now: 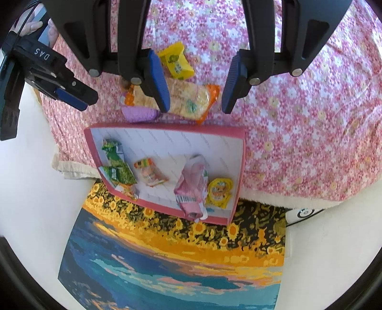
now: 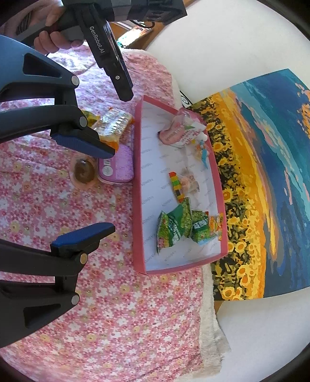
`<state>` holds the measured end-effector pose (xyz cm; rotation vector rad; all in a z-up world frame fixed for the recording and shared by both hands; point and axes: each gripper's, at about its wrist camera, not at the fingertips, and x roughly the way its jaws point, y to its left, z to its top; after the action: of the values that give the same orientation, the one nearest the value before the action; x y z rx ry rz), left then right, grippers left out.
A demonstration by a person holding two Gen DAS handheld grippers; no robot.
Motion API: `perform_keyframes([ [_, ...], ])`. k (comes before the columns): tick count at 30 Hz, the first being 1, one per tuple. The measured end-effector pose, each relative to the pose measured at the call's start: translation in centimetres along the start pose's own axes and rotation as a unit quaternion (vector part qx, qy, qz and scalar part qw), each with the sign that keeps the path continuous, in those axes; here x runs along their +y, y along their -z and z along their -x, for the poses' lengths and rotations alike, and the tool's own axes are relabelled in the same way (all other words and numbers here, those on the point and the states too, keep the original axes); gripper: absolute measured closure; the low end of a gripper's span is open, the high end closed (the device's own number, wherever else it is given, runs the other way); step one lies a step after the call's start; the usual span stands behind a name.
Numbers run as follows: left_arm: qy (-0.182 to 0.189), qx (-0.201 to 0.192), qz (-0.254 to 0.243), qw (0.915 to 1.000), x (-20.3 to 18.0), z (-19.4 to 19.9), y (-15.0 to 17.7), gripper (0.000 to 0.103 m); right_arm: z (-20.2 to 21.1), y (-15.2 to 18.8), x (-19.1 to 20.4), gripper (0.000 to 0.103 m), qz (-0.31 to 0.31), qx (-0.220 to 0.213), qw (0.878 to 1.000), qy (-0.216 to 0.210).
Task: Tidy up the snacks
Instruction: 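Withdraw both tools from the box toward the remaining snacks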
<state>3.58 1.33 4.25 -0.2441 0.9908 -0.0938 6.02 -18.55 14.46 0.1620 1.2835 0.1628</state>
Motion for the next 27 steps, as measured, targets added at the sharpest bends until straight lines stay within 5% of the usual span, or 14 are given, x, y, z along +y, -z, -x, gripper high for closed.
perform_keyframes([
  [27,0.016,0.040,-0.003,0.9991,-1.1,-2.1,3.4,0.056,-0.2,2.0,0.6,0.046,-0.003,0.031,1.000,0.002],
])
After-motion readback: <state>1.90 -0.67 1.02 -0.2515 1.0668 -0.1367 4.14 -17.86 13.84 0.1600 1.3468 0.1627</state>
